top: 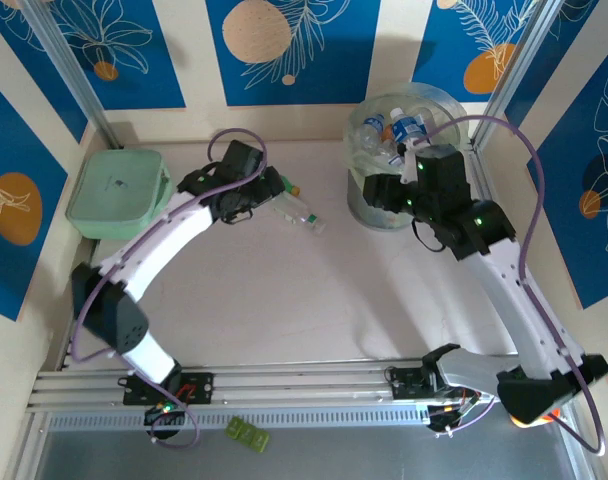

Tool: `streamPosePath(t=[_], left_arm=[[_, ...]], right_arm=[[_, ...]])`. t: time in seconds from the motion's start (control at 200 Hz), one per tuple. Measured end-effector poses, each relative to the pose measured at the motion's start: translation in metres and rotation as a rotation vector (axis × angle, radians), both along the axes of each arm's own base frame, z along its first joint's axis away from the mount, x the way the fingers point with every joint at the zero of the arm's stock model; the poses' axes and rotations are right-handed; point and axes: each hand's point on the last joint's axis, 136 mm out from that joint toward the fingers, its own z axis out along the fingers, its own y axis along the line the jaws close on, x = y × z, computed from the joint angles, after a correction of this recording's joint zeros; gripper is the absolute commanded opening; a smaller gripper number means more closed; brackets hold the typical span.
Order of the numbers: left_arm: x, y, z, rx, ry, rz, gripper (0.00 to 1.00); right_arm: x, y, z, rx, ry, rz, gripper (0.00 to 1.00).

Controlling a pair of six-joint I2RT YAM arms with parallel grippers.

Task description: Put the plastic bottles in the bin

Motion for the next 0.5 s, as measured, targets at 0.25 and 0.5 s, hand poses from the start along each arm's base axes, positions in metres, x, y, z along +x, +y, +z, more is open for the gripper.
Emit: streamPosePath(t=[0.25,0.5], left_arm=[[0.046,-0.030,-0.062,-0.057,0.201,0.159,0.99],[0.089,-0.057,-0.086,-0.075,0.236,0.213,0.99]], right_arm=[[-0.036,-0.019,-0.018,-0.007,-0.020,-0.021,0.65],[-0.055,-0.032,-0.016,-0.005,-0.055,-0.039,0.67]])
